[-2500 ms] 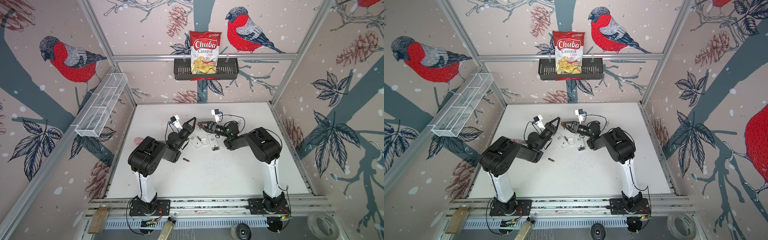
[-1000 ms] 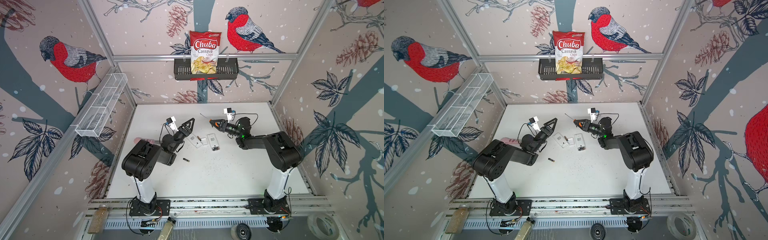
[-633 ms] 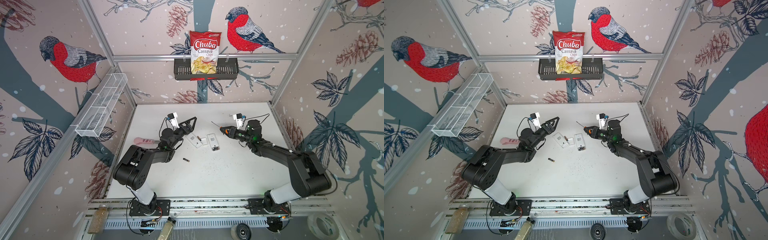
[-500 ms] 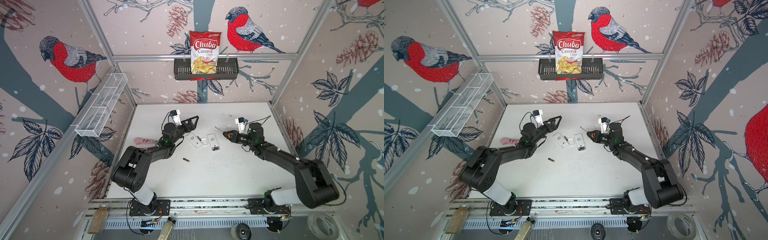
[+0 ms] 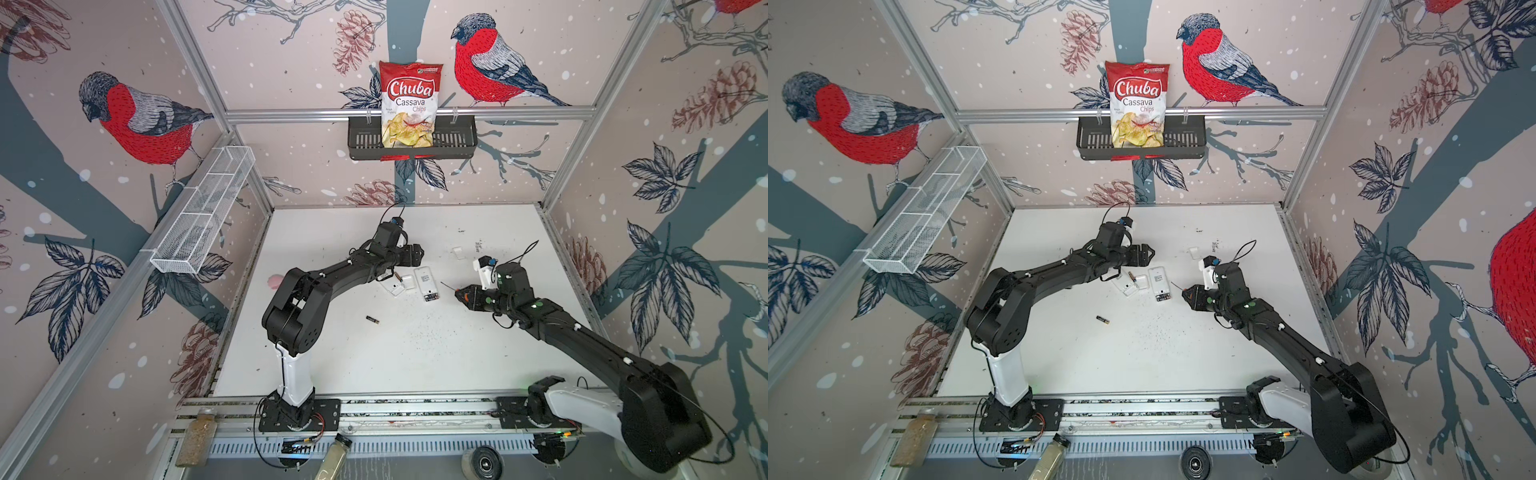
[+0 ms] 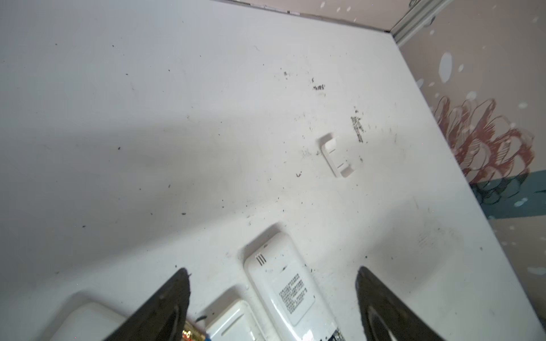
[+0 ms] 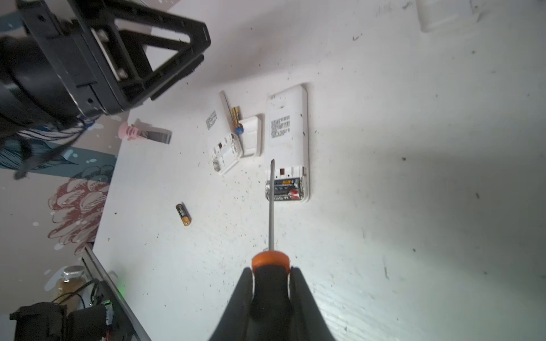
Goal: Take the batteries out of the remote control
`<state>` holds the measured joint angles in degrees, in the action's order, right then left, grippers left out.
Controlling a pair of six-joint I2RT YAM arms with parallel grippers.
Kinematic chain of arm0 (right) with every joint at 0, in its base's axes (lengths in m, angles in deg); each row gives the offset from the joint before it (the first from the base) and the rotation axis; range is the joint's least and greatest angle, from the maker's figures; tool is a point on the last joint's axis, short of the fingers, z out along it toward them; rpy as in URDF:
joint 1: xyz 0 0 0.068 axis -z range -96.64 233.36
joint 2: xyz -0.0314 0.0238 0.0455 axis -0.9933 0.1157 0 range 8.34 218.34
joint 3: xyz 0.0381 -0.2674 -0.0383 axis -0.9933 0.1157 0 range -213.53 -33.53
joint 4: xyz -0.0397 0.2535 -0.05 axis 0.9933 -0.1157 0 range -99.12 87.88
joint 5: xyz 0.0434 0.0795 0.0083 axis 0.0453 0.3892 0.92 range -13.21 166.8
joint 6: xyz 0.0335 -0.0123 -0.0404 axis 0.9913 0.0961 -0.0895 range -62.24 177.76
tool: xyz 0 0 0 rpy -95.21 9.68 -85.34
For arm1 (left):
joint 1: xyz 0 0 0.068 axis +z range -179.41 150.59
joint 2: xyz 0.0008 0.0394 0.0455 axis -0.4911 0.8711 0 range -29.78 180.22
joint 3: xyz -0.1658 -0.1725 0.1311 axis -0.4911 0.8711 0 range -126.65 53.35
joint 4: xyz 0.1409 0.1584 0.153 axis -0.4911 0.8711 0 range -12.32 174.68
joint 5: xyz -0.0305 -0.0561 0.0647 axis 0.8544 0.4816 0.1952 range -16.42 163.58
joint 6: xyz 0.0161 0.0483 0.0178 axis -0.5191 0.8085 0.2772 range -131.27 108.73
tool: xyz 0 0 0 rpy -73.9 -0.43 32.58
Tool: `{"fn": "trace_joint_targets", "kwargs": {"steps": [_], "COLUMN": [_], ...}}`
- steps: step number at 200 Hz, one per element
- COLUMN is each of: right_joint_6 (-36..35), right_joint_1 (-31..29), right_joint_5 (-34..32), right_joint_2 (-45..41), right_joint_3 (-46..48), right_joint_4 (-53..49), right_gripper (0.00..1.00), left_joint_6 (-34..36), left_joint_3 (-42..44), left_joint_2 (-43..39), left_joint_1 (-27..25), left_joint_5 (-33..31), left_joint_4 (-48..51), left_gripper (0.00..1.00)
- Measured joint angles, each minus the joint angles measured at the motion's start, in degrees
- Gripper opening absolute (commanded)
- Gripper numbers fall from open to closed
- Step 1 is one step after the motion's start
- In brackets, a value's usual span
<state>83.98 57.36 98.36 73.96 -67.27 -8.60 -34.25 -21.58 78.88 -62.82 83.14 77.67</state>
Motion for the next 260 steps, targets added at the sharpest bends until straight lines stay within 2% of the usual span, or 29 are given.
{"fn": "trace_joint_targets", "kwargs": {"steps": [31,62,172,260], "right_joint_6": [-0.35,-0.31,-0.59,-0.57], "right_joint_1": [-3.06,-5.42,-7.32,-7.61], "right_joint_5": [-3.08,-3.85,-4.52,-4.66], "right_joint_2": [-0.07,0.59,7.5,8.39], "right_joint_3": [0.0,-0.04,-3.32,-3.58], "right_joint_4": [-3.19,-4.28,-4.63,-4.76], "right_gripper": [0.11,0.11,0.11,0.11], "left_joint_6": [3.78,5.66,6.67,6.62], "left_joint_3": [-2.93,-4.24,-4.94,-3.98], "left_joint_2": [1.86,4.24,8.13,9.6], "left_joint_1": [-2.43,-3.93,-5.31,-5.81], "left_joint_5": [-2.05,-2.29,-1.09,-0.63], "left_joint_4": [4.96,8.59,9.6,9.27], "left_gripper": [0.57,0.47,0.37,0.33]}}
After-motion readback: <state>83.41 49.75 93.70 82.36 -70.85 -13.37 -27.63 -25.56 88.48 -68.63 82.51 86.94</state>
